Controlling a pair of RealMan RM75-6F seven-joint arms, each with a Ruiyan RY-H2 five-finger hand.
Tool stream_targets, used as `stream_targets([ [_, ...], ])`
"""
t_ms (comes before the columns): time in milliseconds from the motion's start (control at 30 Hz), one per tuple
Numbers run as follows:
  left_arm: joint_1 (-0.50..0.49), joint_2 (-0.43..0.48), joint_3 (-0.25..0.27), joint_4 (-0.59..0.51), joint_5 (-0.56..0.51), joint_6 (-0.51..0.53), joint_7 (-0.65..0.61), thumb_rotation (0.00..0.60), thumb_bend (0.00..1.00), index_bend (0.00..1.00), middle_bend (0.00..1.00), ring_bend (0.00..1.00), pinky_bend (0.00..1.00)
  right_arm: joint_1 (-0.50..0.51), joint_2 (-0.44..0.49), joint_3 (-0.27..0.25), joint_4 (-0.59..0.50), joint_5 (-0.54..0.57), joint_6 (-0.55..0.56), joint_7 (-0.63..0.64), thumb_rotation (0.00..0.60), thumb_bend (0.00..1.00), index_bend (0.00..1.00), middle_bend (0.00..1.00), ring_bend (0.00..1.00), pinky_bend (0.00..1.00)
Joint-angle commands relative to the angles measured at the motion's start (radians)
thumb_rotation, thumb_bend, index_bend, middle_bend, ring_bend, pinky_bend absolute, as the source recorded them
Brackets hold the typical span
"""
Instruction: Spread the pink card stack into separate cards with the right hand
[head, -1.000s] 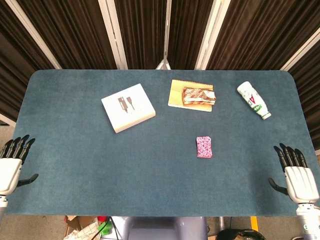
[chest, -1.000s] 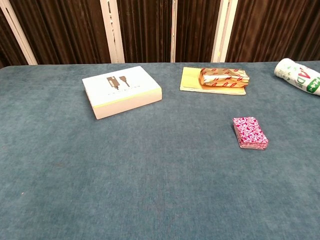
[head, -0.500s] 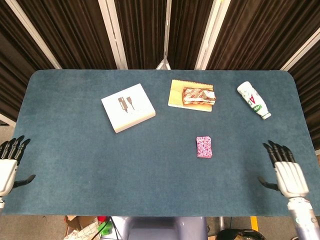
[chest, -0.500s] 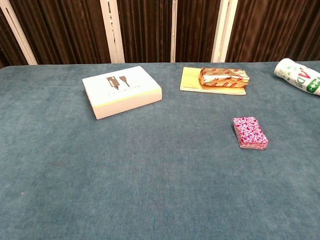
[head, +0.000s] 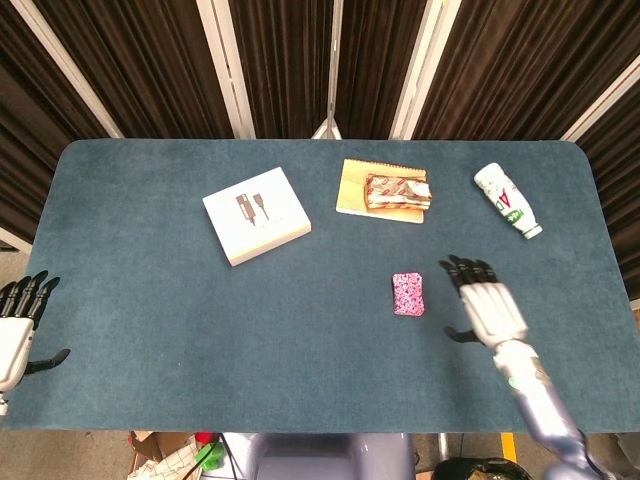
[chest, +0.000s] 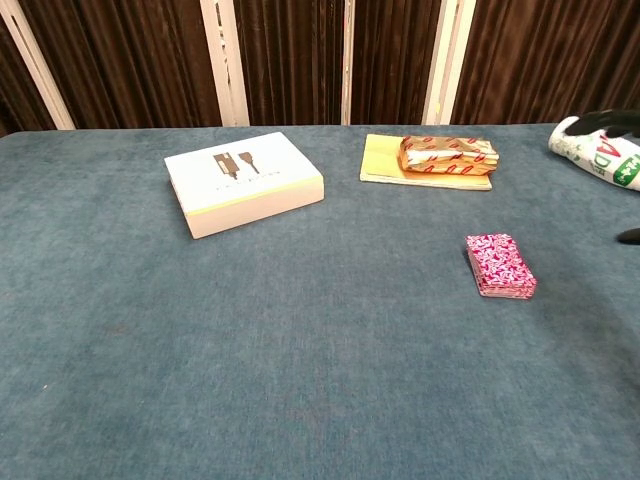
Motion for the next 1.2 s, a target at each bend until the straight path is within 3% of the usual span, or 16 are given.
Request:
stream_targets([
  [33,0.000,0.002,0.000,-0.001,-0.002,-0.003,-0.003,0.600,0.02,0.00,0.00,0.00,0.00,0.109,-0.085,0.027,0.005,0.167,-0.046,-0.108,0.600,0.24,0.00,0.00,0.00,0.00],
  [267,-0.003,0.006,0.001,-0.006,-0.013,-0.016,-0.008,0.600,0.02,0.00,0.00,0.00,0.00,0.210,-0.198,0.023,0.110,0.341,-0.045,-0.185,0.600,0.24,0.00,0.00,0.00,0.00],
  [567,-0.006,0.007,-0.001,-0.012,-0.023,-0.026,-0.008,0.600,0.02,0.00,0.00,0.00,0.00,0.286,-0.302,0.015,0.234,0.405,-0.034,-0.215,0.600,0.24,0.02,0.00,0.00,0.00],
  [833,-0.007,0.014,0.001,-0.016,-0.032,-0.038,-0.018,0.600,0.02,0.00,0.00,0.00,0.00,0.318,-0.323,-0.014,0.289,0.466,-0.037,-0.247,0.600,0.24,0.12,0.00,0.00,0.00],
  [1200,-0.010,0.017,0.001,-0.024,-0.039,-0.046,-0.019,0.600,0.02,0.00,0.00,0.00,0.00,0.346,-0.348,-0.044,0.354,0.519,-0.046,-0.248,0.600,0.24,0.16,0.00,0.00,0.00],
])
